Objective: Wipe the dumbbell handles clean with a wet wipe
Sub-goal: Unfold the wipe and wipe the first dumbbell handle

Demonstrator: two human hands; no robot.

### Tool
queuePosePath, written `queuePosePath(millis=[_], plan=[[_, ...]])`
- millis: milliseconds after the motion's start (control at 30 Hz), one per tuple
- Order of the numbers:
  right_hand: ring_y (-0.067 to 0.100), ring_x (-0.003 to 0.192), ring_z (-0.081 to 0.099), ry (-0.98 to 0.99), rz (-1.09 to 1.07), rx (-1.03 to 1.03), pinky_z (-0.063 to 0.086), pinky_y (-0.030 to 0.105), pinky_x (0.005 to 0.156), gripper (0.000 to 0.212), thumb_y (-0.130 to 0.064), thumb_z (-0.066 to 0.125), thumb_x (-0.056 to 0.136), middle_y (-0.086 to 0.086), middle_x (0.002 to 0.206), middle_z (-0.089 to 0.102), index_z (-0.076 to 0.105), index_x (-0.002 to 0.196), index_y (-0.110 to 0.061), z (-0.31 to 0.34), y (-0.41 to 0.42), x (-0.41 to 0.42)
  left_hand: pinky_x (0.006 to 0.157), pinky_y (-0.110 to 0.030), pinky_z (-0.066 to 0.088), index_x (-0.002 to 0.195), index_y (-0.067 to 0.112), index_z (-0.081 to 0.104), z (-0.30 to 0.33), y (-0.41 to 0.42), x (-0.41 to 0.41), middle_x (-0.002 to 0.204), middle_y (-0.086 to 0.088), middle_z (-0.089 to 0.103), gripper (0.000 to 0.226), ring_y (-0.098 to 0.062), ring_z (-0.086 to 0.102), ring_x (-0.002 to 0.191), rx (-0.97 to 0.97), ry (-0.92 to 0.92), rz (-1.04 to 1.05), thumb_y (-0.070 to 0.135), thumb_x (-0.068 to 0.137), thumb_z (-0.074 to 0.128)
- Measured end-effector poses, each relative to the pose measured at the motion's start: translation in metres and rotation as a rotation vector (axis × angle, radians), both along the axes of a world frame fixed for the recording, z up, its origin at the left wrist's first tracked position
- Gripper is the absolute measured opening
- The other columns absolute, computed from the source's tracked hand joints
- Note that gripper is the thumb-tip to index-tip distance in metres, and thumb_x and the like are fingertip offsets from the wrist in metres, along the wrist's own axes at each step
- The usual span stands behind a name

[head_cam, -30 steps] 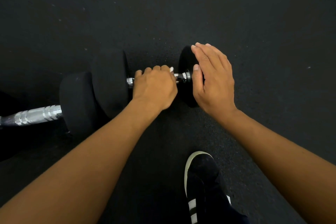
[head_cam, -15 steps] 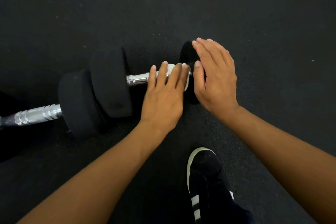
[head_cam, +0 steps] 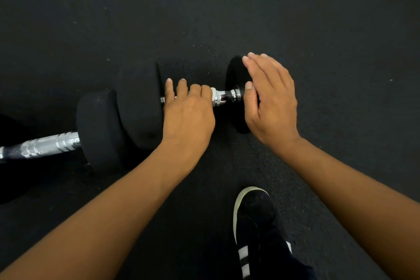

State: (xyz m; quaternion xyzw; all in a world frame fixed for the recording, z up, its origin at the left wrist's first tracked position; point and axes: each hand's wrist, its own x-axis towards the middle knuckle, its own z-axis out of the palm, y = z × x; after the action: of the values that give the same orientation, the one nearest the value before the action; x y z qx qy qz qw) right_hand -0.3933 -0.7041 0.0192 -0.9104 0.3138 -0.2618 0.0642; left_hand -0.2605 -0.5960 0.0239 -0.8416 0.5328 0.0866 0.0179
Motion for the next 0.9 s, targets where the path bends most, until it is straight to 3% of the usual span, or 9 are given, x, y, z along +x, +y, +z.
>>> queuePosePath(millis=[133,233,367,500,567,633,700,800,900], plan=[[0.026,0.142,0.046,-0.007,0.004,0.011,0.036,0.048,0.118,0.046,-0.02,0.043,0.102,0.009,0.147,0.056,0.055,0.144,-0.005,0.001,0.003,-0.002,0.123,-0.059,0.012,0.151,0.003,0.034,0.021,0.007,-0.005,0.145,-0.019,0.052,0.055,-0.041,0.025,0.151,0.141,-0.174,-0.097,0.024,0.101,0.026],[0.025,0.142,0.045,0.006,-0.001,0.019,0.035,0.047,0.118,0.046,-0.019,0.044,0.102,0.008,0.148,0.056,0.055,0.144,-0.006,0.002,0.002,-0.002,0.116,-0.056,0.029,0.133,0.003,0.053,0.038,0.022,0.023,0.126,-0.019,0.063,0.067,-0.042,0.047,0.131,0.116,-0.231,-0.323,0.019,0.09,0.004],[0.027,0.144,0.043,0.084,-0.003,0.028,0.031,0.048,0.121,0.046,-0.02,0.044,0.102,0.008,0.149,0.054,0.053,0.145,-0.005,0.006,0.002,0.001,0.083,-0.046,0.052,0.105,0.025,0.059,0.07,0.036,0.079,0.094,0.003,0.064,0.031,-0.024,0.059,0.089,0.13,0.07,-0.542,0.03,0.094,0.03],[0.025,0.145,0.042,-0.018,0.114,0.064,0.031,0.046,0.122,0.048,-0.018,0.053,0.1,0.009,0.15,0.053,0.052,0.146,-0.004,0.026,0.03,0.008,0.071,-0.042,0.052,0.109,0.042,0.063,0.111,0.059,0.089,0.083,0.014,0.066,0.027,-0.007,0.061,0.074,0.015,0.405,-0.318,0.039,0.097,0.038],[0.016,0.144,0.044,-0.155,0.191,0.378,0.037,0.039,0.119,0.055,-0.021,0.059,0.099,0.005,0.153,0.05,0.046,0.151,-0.008,0.041,0.058,0.019,0.074,-0.042,0.054,0.108,0.049,0.063,0.122,0.072,0.086,0.085,0.016,0.07,0.026,-0.004,0.064,0.078,-0.059,0.554,-0.2,0.043,0.097,0.041],[0.009,0.137,0.051,-0.261,0.236,0.92,0.044,0.037,0.115,0.064,-0.027,0.065,0.096,-0.001,0.151,0.052,0.041,0.155,-0.017,0.051,0.084,0.033,0.081,-0.042,0.058,0.107,0.052,0.066,0.123,0.08,0.085,0.094,0.017,0.073,0.024,-0.005,0.07,0.086,-0.1,0.738,-0.136,0.045,0.098,0.046],[0.016,0.127,0.061,-0.389,0.232,1.354,0.051,0.043,0.109,0.056,-0.027,0.065,0.096,0.004,0.138,0.062,0.05,0.149,-0.017,0.053,0.101,0.044,0.086,-0.037,0.058,0.104,0.047,0.071,0.118,0.086,0.086,0.098,0.016,0.076,0.022,-0.006,0.073,0.09,-0.159,0.914,-0.049,0.038,0.097,0.052],[0.028,0.123,0.065,-0.574,0.095,1.593,0.048,0.052,0.111,0.032,-0.014,0.059,0.102,0.014,0.126,0.07,0.065,0.132,-0.008,0.052,0.11,0.048,0.087,-0.035,0.058,0.104,0.043,0.071,0.107,0.091,0.085,0.097,0.015,0.077,0.017,-0.005,0.074,0.087,-0.215,0.929,0.032,0.034,0.096,0.059],[0.026,0.121,0.067,-0.601,0.029,1.625,0.049,0.048,0.11,0.028,-0.009,0.059,0.101,0.011,0.122,0.073,0.068,0.128,-0.008,0.053,0.115,0.046,0.086,-0.037,0.06,0.103,0.037,0.069,0.096,0.091,0.081,0.097,0.017,0.076,0.011,-0.005,0.075,0.085,-0.31,0.947,0.149,0.031,0.097,0.062]])
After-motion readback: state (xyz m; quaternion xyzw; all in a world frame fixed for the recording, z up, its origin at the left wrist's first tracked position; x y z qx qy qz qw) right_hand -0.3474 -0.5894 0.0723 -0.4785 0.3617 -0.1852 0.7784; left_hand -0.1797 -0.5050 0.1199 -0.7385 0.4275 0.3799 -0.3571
